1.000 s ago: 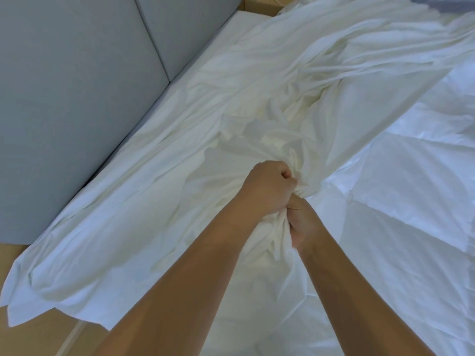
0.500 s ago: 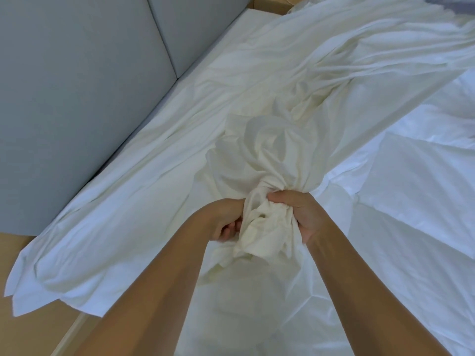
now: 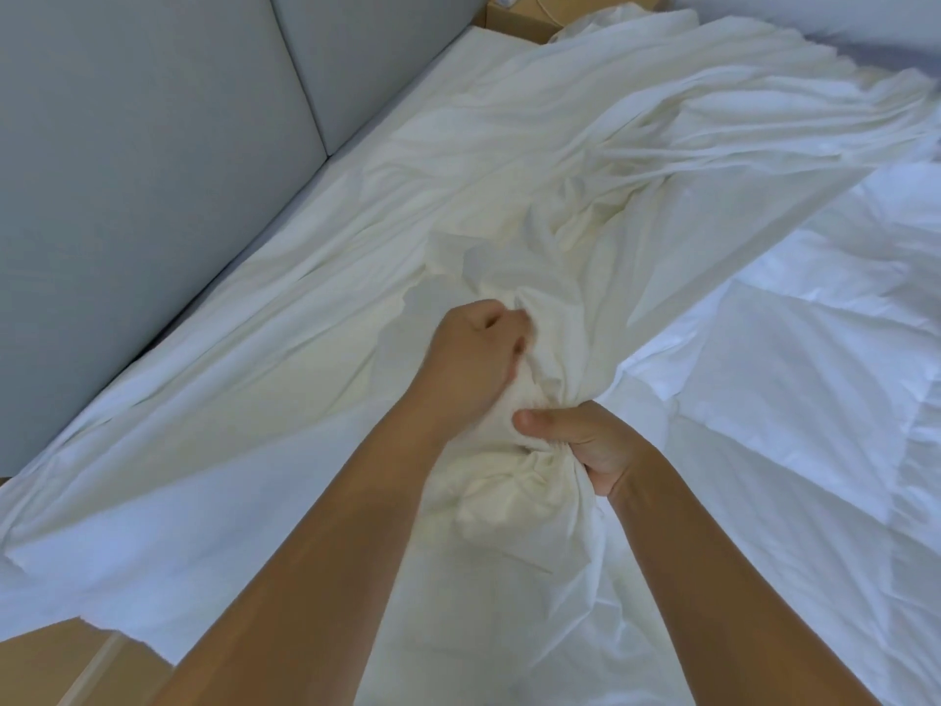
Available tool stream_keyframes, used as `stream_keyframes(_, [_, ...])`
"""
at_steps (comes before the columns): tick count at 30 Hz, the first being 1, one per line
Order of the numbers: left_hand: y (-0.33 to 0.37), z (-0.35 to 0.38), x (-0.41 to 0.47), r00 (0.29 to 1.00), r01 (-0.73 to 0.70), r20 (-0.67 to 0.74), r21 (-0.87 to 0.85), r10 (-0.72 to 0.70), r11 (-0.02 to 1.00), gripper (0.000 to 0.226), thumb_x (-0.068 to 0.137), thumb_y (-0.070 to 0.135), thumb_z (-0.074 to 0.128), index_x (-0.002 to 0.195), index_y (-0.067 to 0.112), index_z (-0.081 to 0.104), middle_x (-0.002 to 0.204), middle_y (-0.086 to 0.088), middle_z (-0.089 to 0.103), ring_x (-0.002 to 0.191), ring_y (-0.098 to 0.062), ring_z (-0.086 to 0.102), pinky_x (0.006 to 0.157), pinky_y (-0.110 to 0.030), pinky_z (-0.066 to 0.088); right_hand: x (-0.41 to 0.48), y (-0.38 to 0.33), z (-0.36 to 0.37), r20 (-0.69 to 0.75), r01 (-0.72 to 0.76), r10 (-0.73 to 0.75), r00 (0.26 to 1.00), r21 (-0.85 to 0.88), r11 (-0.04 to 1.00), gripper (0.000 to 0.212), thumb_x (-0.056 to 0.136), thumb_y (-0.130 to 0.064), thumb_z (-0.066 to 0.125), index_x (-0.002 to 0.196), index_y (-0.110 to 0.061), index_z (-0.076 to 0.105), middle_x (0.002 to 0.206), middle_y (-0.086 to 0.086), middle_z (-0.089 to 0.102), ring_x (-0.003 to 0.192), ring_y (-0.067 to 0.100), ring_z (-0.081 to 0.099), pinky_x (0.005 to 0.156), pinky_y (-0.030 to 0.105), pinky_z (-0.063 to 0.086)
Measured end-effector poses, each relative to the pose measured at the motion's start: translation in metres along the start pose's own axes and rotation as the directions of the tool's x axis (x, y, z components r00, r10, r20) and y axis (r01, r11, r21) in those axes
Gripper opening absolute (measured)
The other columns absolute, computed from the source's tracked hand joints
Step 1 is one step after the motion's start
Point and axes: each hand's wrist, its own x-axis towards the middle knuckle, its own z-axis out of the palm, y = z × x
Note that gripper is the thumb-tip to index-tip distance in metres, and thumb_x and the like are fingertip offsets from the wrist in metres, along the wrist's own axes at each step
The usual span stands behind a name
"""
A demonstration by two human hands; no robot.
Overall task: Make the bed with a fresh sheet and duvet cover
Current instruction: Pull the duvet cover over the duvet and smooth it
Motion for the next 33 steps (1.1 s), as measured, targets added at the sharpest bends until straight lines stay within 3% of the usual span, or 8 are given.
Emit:
stream_keyframes(3, [0.008, 0.018, 0.003, 0.986, -0.054, 0.159, 0.034, 0.048, 0.998, 0.032, 0.092, 0.015, 0.052, 0.061, 0.011, 0.049, 0.049, 0.006, 0.048, 0.041, -0.002, 0.040, 0.045, -0.011, 0.035, 0.001, -0.001, 0.004, -0.052, 0.076, -0.074, 0.996, 0.043, 0.996, 0.022, 0.064, -0.008, 0.075, 0.085, -0.011, 0.076, 0.086, 0.011, 0.072, 0.082, 0.025, 0.071, 0.067, 0.033, 0.056])
stream_keyframes(9, [-0.023, 0.007, 0.010, 0.986, -0.092, -0.124, 0.181, 0.115, 0.979, 0.042, 0.093, 0.013, 0.048, 0.056, 0.014, 0.029, 0.054, 0.003, 0.032, 0.053, -0.010, 0.031, 0.050, -0.021, 0.025, 0.018, 0.004, 0.011, -0.044, 0.151, -0.144, 0.989, 0.274, 0.950, 0.069, 0.058, -0.024, 0.088, 0.117, -0.001, 0.060, 0.105, 0.018, 0.065, 0.097, 0.031, 0.065, 0.080, 0.040, 0.054])
stream_keyframes(13, [-0.034, -0.001, 0.005, 0.978, -0.035, -0.201, 0.147, 0.064, 0.989, 0.038, 0.092, 0.012, 0.047, 0.058, 0.012, 0.031, 0.053, 0.005, 0.033, 0.049, -0.007, 0.030, 0.051, -0.022, 0.026, 0.022, 0.004, 0.014, -0.042, 0.131, -0.124, 0.991, 0.272, 0.953, 0.038, 0.063, -0.018, 0.078, 0.097, -0.003, 0.071, 0.090, 0.015, 0.070, 0.082, 0.026, 0.069, 0.070, 0.034, 0.057])
stream_keyframes(16, [-0.018, 0.000, 0.014, 0.979, -0.092, -0.161, 0.203, 0.126, 0.975, 0.041, 0.090, 0.011, 0.047, 0.054, 0.014, 0.027, 0.052, 0.003, 0.029, 0.049, -0.010, 0.027, 0.053, -0.029, 0.025, 0.021, 0.001, 0.012, -0.081, 0.104, -0.089, 0.993, 0.210, 0.972, 0.052, 0.051, -0.019, 0.086, 0.098, -0.003, 0.070, 0.091, 0.016, 0.070, 0.083, 0.028, 0.069, 0.071, 0.038, 0.057])
stream_keyframes(19, [0.002, 0.006, 0.027, 0.979, -0.146, -0.104, 0.222, 0.173, 0.964, 0.046, 0.089, 0.010, 0.048, 0.052, 0.017, 0.023, 0.051, 0.002, 0.023, 0.049, -0.013, 0.022, 0.053, -0.028, 0.022, 0.014, 0.000, 0.006, -0.127, 0.086, -0.067, 0.990, 0.151, 0.985, 0.019, 0.067, -0.012, 0.068, 0.084, -0.009, 0.076, 0.084, 0.012, 0.072, 0.078, 0.026, 0.070, 0.066, 0.037, 0.058])
stream_keyframes(22, [0.011, 0.017, 0.030, 0.984, -0.167, -0.026, 0.231, 0.178, 0.959, 0.046, 0.088, 0.010, 0.049, 0.051, 0.016, 0.022, 0.050, 0.001, 0.022, 0.049, -0.015, 0.022, 0.053, -0.030, 0.023, 0.007, -0.003, 0.001, -0.129, 0.087, -0.070, 0.989, 0.130, 0.988, 0.021, 0.065, -0.012, 0.058, 0.073, -0.013, 0.077, 0.077, 0.009, 0.071, 0.073, 0.025, 0.070, 0.065, 0.036, 0.058])
stream_keyframes(27, [0.005, 0.023, 0.041, 0.987, -0.154, -0.025, 0.179, 0.161, 0.972, 0.047, 0.087, 0.009, 0.050, 0.050, 0.017, 0.021, 0.049, 0.002, 0.020, 0.048, -0.015, 0.019, 0.054, -0.029, 0.021, 0.004, -0.010, 0.002, -0.020, 0.128, -0.127, 0.992, 0.150, 0.980, 0.049, 0.032, -0.014, 0.078, 0.081, -0.011, 0.076, 0.083, 0.009, 0.070, 0.080, 0.026, 0.069, 0.073, 0.038, 0.057])
stream_keyframes(33, [-0.001, 0.018, 0.038, 0.993, -0.113, 0.043, 0.145, 0.108, 0.983, 0.041, 0.092, 0.012, 0.047, 0.053, 0.012, 0.037, 0.053, 0.000, 0.038, 0.052, -0.015, 0.036, 0.056, -0.028, 0.033, 0.007, -0.003, 0.008, -0.024, 0.001, 0.001, 1.000, 0.082, 0.997, 0.046, 0.051, -0.023, 0.090, 0.093, -0.009, 0.077, 0.102, 0.014, 0.071, 0.099, 0.030, 0.068, 0.084, 0.040, 0.056])
